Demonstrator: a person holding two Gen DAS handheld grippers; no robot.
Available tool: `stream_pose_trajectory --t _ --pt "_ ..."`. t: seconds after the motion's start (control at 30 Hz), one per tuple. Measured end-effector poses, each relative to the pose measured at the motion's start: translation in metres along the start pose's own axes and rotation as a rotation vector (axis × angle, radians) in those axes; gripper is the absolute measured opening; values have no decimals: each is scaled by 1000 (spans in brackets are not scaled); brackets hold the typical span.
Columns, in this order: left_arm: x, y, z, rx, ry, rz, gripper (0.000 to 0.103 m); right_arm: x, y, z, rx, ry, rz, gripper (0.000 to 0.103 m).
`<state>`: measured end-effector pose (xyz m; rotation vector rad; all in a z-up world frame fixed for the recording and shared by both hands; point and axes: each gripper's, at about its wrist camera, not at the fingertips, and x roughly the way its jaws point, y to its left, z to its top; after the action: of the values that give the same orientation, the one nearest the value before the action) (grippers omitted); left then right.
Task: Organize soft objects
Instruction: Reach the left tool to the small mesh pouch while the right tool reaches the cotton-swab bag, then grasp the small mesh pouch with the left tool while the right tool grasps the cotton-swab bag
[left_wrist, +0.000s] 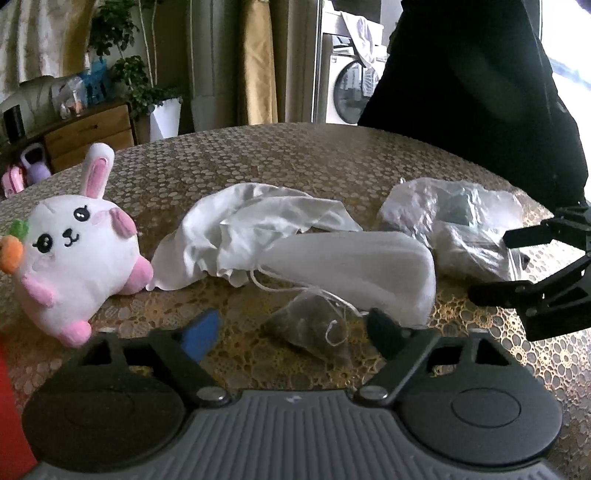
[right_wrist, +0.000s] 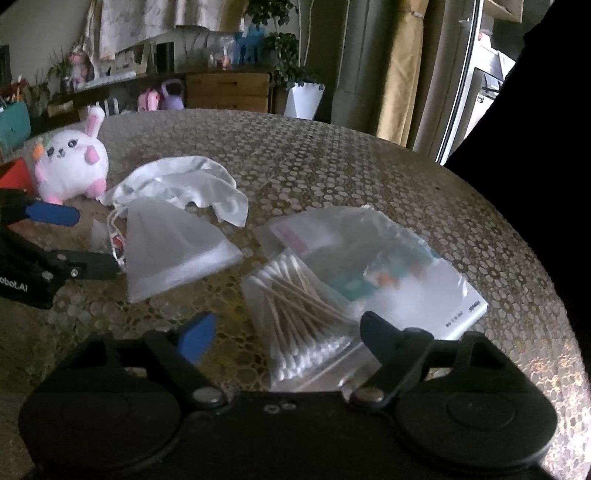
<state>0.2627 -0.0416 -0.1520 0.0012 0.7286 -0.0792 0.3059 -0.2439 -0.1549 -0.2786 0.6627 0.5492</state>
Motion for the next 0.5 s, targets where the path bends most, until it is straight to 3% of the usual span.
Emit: stream_pose_trajectory --t 0.2,0.27,0.37,0.5 --pt "0 -2 -3 23 3 -15 52 2 7 0 -59 10 -57 74" --pt "0 -3 -3 27 8 -22 43 2 7 1 -61 9 -75 65" --pt "-3 -3 -4 33 5 -24 36 1 6 2 -59 7 -93 55" --pt "-6 -2 -3 33 16 -18 29 0 6 4 -45 6 -108 50"
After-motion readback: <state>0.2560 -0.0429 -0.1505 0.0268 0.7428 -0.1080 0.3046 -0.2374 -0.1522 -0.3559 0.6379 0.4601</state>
